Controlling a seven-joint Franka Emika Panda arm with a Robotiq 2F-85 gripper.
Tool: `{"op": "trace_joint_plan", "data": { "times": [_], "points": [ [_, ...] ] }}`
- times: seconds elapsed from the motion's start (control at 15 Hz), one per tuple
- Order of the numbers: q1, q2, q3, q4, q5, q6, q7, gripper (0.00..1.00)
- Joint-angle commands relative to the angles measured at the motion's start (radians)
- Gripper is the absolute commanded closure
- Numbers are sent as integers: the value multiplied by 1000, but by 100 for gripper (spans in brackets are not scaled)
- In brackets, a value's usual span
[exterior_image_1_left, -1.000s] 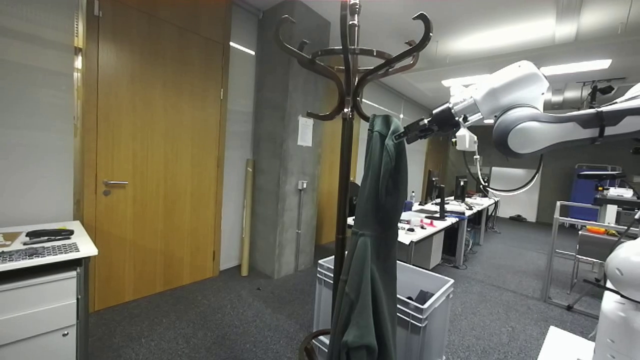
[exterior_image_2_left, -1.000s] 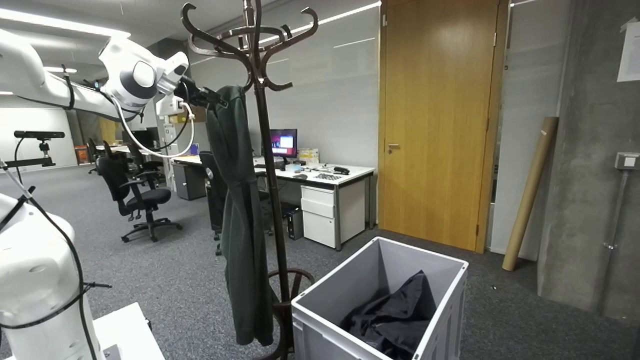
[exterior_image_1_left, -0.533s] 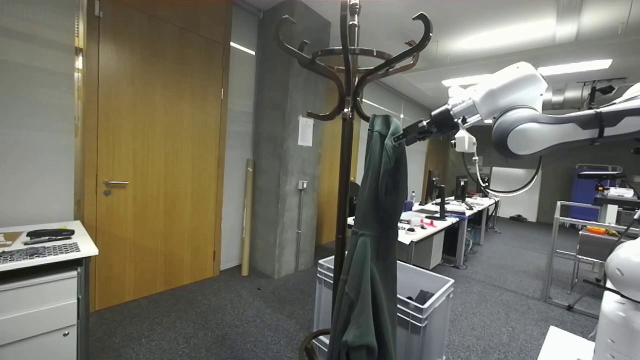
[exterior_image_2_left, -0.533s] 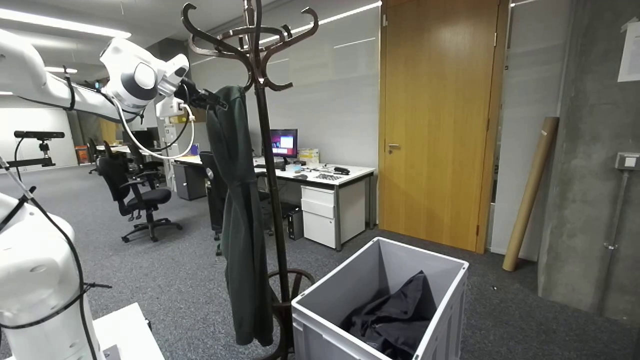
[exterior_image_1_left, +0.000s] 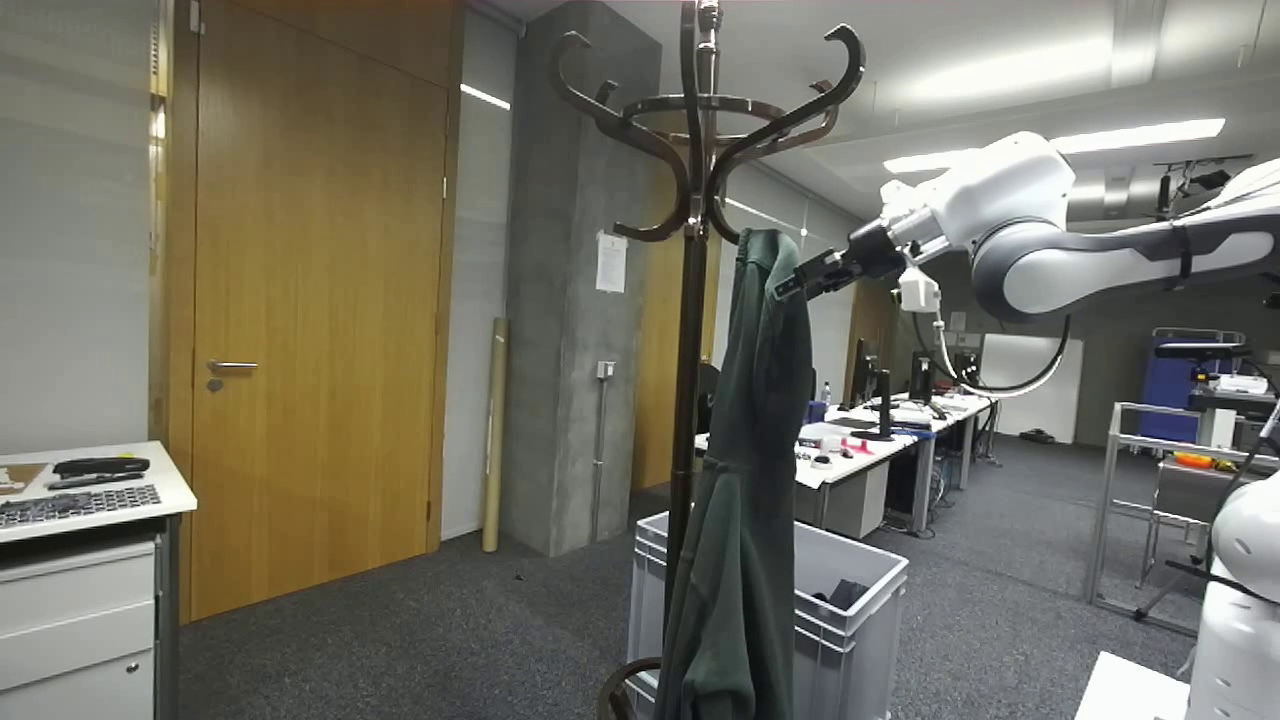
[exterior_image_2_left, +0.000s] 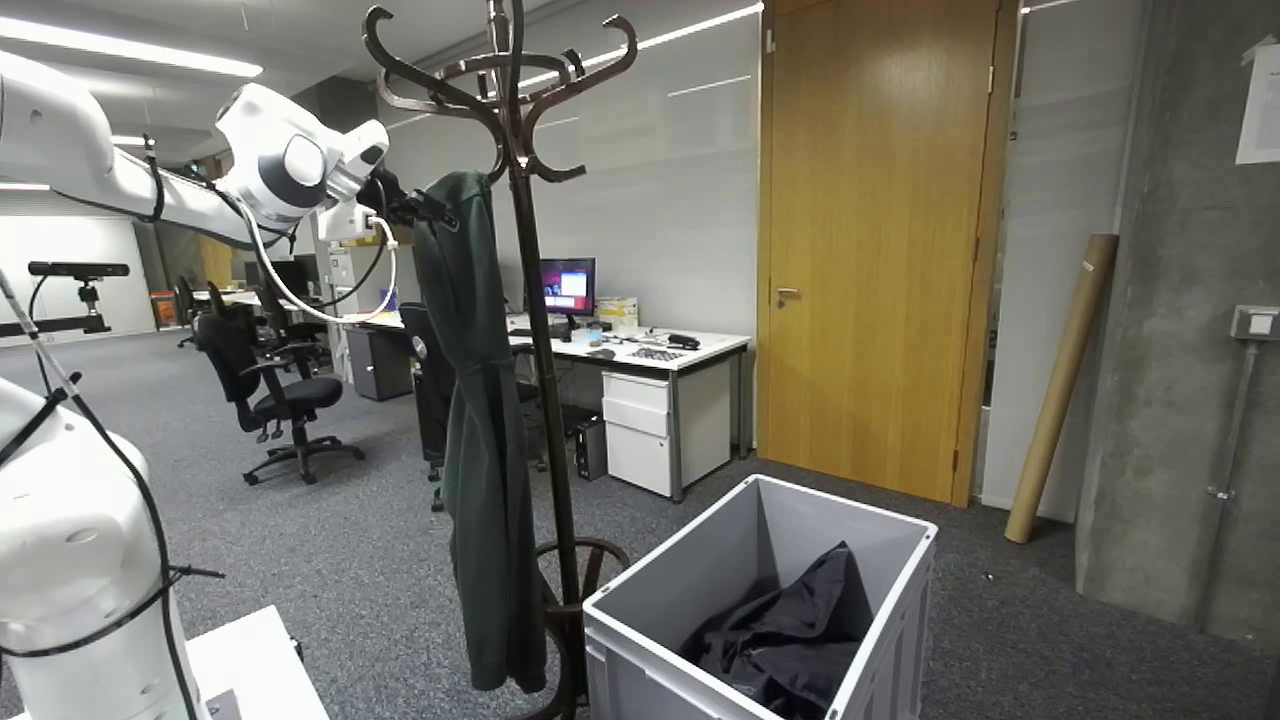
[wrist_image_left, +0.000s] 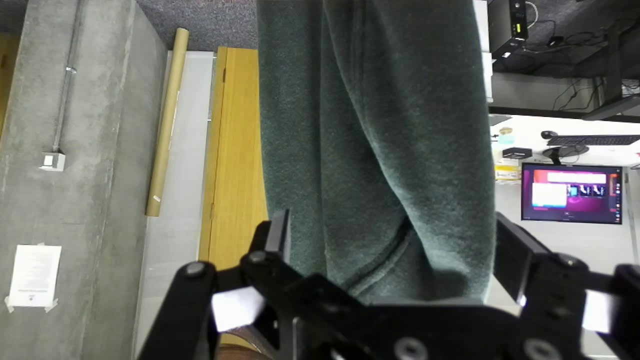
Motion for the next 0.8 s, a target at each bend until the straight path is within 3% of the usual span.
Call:
{"op": "trace_joint_plan", "data": {
  "times": [0.0,0.07,0.2,0.73],
  "points": [
    [11,48,-19,38,-23,20,-35,26],
    [10,51,-19,40,-24,19,-35,27],
    [11,53,-19,44,-26,16,-37,39],
    [70,-34,-23,18,-13,-17,-42,99]
  ]
}}
